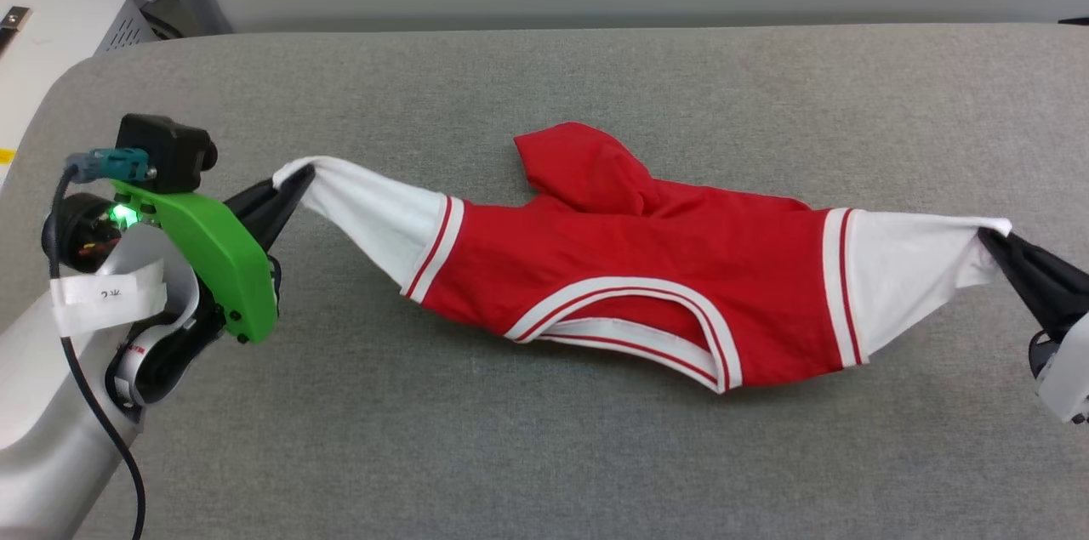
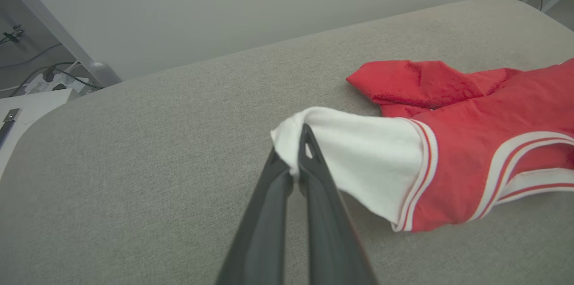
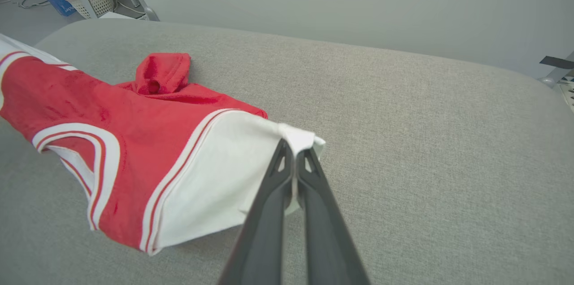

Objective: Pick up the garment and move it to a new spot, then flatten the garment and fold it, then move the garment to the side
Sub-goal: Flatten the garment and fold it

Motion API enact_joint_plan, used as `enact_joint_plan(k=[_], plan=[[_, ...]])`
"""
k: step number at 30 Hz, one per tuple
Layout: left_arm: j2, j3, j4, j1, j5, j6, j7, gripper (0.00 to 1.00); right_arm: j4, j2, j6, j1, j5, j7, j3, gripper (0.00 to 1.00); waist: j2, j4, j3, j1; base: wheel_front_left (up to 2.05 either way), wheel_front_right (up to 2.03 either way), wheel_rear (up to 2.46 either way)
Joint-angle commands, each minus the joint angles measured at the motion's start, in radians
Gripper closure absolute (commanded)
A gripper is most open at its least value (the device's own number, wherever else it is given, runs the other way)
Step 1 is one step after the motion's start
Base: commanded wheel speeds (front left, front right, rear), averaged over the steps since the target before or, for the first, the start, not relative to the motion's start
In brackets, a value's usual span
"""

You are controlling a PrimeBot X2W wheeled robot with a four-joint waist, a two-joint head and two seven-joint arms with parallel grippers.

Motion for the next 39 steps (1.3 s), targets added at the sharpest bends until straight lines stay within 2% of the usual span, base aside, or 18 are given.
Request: enact_joint_plan(k=[1,6,10,14,19,25,29,39], plan=[[0.011,0.017,-0.037,-0.012,-0.009,0.013,-0.017,1.00,-0.015,0.003,-0.001,0.000,0.015,-0.014,-0.019,1.00,0.0000,0.009,-0.015,0.0000,0.00,0.00,0.00],[0.043,0.043,-0.197,-0.029,0.044,0.061,-0.052,1.00,-0.061,0.006,-0.001,-0.031,0.042,-0.043,-0.077,1.00,0.0000,0.014,-0.036,0.0000,0.00,0.00,0.00],[0.042,0.069,-0.298,-0.064,0.078,0.101,-0.076,1.00,-0.091,0.002,-0.001,-0.069,0.042,-0.051,-0.116,1.00,0.0000,0.014,-0.046,0.0000,0.00,0.00,0.00],[0.027,0.098,-0.372,-0.120,0.103,0.131,-0.097,1.00,-0.126,0.006,-0.001,-0.124,0.037,-0.055,-0.147,1.00,0.0000,0.012,-0.047,0.0000,0.00,0.00,0.00],[-0.012,0.122,-0.400,-0.211,0.130,0.148,-0.122,1.00,-0.140,0.023,-0.001,-0.216,-0.002,-0.061,-0.178,1.00,0.0000,0.013,-0.014,0.0000,0.00,0.00,0.00],[-0.077,0.127,-0.312,-0.366,0.177,0.147,-0.139,1.00,-0.103,0.043,-0.001,-0.388,-0.089,-0.068,-0.168,1.00,0.0000,0.006,0.066,0.0000,0.00,0.00,0.00],[-0.122,0.130,-0.209,-0.500,0.202,0.126,-0.151,1.00,-0.041,0.054,-0.001,-0.553,-0.149,-0.075,-0.117,1.00,0.0000,-0.003,0.135,0.0000,0.00,0.00,0.00],[-0.239,0.139,0.098,-0.857,0.272,0.066,-0.246,1.00,0.251,0.109,-0.001,-1.026,-0.261,-0.137,0.003,1.00,0.0000,-0.021,0.276,0.0000,0.00,0.00,0.00]])
